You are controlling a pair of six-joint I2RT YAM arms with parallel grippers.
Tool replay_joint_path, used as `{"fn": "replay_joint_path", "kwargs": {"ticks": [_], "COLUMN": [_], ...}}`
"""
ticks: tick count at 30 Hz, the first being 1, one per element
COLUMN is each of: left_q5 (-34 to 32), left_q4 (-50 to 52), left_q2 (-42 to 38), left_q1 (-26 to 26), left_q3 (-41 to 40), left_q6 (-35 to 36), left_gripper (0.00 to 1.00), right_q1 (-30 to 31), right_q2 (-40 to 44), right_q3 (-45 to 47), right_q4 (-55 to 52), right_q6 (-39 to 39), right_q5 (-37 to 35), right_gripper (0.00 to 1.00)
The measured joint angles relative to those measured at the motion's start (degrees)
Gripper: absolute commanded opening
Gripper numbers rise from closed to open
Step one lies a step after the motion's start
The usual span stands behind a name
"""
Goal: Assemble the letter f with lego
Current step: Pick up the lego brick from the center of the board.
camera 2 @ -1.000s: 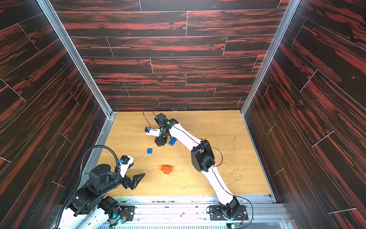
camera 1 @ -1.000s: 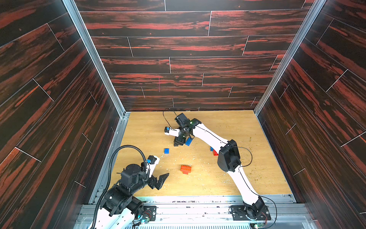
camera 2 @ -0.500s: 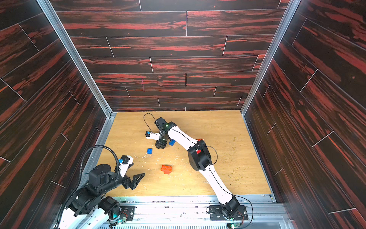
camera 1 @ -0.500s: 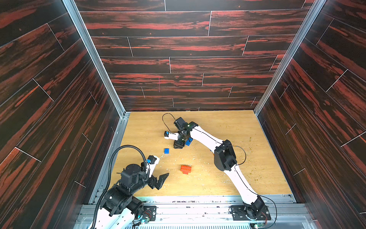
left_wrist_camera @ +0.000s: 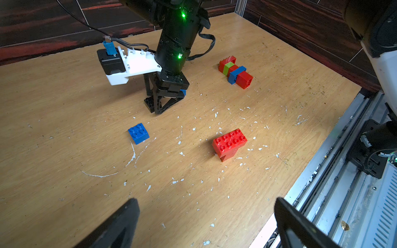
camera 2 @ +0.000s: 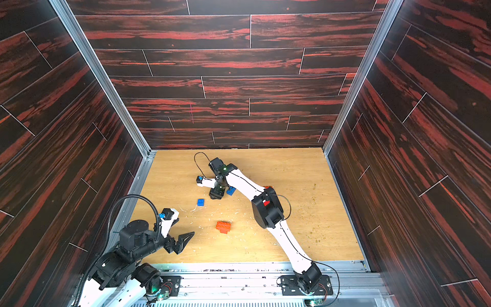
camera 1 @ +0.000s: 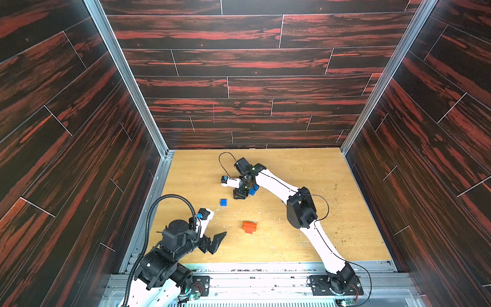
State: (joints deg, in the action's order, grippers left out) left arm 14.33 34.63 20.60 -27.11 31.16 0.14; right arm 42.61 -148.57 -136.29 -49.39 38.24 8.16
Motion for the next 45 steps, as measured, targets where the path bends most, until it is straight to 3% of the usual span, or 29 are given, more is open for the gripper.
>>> {"fn": "replay_joint_path", "kwargs": {"ticks": [5,13,23,45], "left_q5": [0.0,-0.2,-0.3,-0.3], "left_q4": [0.0,0.0,0.0,0.0], "left_q2": [0.0,0.1,0.4,0.4], "left_q1": [0.0,0.0,0.0,0.0], "left_q3": [0.0,0.0,0.0,0.0], "left_q6": [0.0,0.0,0.0,0.0], "left_gripper": [1.00,1.00,1.00,1.00], "right_q1": [-0.2,-0.2,-0.2,-0.2], "right_q2": [-0.5,-0.5,-0.5,-1.0], "right_q3": [0.0,0.0,0.0,0.0], "right_q4": [0.1,0.3,0.5,0.6], "right_q6": [0.0,0.1,0.0,-0.1], "right_q5": [0.3,1.1,1.5,1.8], "right_gripper": [0.63,0.52,0.57,0.55]}}
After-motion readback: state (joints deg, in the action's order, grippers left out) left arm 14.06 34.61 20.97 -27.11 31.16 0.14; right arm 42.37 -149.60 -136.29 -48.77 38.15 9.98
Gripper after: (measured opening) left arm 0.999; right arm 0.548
